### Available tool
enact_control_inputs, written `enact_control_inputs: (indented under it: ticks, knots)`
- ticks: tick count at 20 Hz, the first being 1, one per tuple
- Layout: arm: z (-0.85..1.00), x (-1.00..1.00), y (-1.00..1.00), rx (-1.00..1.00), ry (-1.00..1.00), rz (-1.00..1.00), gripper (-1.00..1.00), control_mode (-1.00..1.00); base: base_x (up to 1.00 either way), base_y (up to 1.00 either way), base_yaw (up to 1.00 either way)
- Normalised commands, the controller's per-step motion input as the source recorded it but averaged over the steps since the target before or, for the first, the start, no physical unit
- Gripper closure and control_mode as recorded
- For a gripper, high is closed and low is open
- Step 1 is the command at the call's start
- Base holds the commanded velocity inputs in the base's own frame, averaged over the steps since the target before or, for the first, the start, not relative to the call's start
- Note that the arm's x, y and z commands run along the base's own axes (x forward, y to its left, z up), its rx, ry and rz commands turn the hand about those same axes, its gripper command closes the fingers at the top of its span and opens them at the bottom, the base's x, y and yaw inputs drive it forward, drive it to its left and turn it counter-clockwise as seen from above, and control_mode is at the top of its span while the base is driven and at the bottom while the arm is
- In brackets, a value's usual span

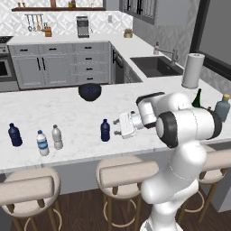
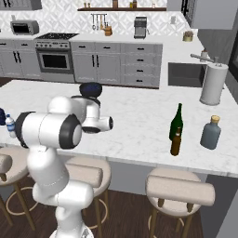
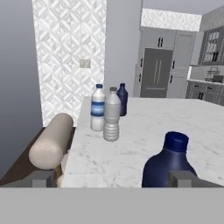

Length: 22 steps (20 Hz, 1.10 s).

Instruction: Move the plastic bottles in the middle to the plastics group, and the glass bottles in the middle to the glass group.

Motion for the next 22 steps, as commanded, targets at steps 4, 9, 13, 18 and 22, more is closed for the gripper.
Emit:
enact_control_inputs:
  ticks: [4,9,13,18,22]
  knots:
    - [-0.14,0.16,0.00,0.00,0.00,0.02,-1.00,-1.00,0.00,0.00,0.00]
    - [-0.14,0.19,0.00,0.00,0.00,0.01,-1.00,-1.00,0.00,0.00,0.00]
    - [-0.13,0.21,0.00,0.00,0.00,0.00,-1.00,-1.00,0.00,0.00,0.00]
    - [-0.07,0.14,0.09,0.00,0.00,0.01,-1.00,-1.00,0.00,0.00,0.00]
    - [-0.05,0.13,0.21,0.00,0.00,0.00,-1.00,-1.00,0.00,0.00,0.00]
